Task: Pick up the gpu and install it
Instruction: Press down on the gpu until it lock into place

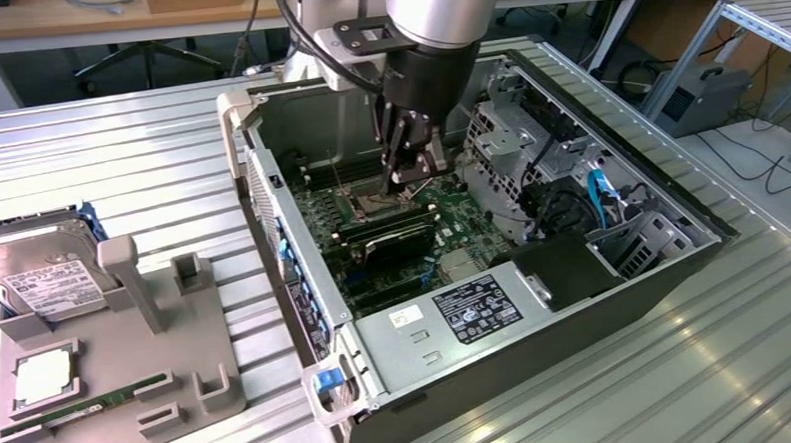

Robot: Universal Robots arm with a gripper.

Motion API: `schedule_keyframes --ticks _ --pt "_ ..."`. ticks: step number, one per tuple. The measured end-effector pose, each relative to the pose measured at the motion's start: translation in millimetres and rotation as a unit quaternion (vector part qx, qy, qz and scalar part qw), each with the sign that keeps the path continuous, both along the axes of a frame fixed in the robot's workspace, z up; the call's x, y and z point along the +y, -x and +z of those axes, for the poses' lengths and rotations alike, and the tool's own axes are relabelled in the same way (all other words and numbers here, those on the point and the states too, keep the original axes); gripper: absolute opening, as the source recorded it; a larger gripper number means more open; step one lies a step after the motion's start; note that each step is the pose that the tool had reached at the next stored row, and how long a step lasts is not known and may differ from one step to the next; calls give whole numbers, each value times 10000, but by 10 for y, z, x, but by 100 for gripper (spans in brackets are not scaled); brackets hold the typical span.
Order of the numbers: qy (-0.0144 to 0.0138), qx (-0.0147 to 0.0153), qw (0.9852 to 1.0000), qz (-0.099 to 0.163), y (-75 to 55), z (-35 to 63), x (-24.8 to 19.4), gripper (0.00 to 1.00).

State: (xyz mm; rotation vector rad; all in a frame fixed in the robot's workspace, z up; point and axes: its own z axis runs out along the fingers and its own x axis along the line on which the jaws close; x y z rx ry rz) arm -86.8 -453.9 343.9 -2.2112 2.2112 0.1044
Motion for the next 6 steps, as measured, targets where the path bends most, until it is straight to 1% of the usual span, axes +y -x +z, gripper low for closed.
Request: schedule_keyframes --ticks 6 --pt "0 0 10000 0 -5 0 0 11"
